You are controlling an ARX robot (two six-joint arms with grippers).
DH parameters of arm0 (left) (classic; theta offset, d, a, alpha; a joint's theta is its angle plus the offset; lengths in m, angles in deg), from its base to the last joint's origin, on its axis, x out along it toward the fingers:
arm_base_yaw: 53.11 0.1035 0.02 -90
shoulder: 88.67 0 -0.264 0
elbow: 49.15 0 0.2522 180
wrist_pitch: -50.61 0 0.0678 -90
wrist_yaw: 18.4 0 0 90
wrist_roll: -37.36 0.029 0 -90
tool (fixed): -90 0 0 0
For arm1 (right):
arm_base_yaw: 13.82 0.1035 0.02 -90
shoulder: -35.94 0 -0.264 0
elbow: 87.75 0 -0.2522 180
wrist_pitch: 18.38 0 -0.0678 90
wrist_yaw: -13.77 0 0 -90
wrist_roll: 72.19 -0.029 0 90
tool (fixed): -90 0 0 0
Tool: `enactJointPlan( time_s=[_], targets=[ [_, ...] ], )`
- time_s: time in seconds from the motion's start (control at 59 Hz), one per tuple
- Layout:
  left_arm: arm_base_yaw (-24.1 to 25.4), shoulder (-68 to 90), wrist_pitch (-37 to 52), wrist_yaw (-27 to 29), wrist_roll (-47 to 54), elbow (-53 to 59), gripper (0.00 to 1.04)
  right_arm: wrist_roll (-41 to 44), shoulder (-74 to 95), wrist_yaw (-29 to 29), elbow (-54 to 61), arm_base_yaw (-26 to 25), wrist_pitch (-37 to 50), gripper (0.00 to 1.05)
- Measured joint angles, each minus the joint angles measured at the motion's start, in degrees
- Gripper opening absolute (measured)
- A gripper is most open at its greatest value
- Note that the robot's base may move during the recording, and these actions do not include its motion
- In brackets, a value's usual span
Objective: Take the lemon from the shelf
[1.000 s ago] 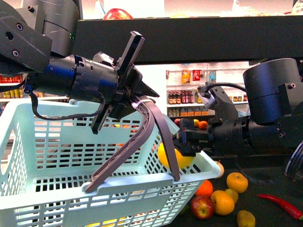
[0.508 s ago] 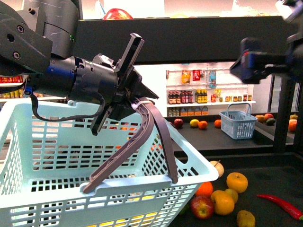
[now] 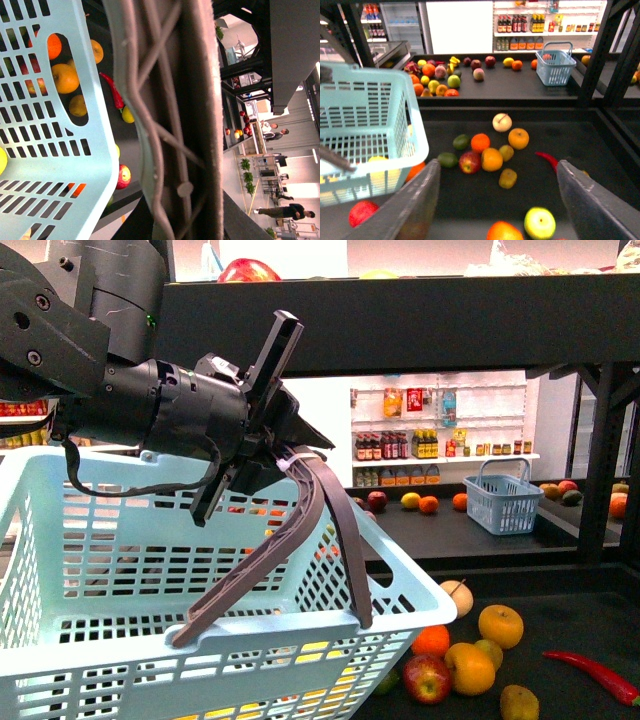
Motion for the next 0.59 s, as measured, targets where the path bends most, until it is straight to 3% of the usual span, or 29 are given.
enactJointPlan(
  time_s=[0.119,0.373,0.593],
  targets=[
    [0.0,0.0,0.0,0.1,0.2,0.0,0.11,0.0,-12.1,0.1,6.5,0.0,-3.9,0.45],
    [0.0,0.0,0.0,-0.2,0.0,0.0,0.11,0.1,-21.4,0.0,12.8,0.0,-7.1,0.03],
    [-0.1,0.0,0.0,-0.1,0.0,0.0,0.11,0.2,-24.8,0.1,15.6,0.0,-6.3,0.03]
  ],
)
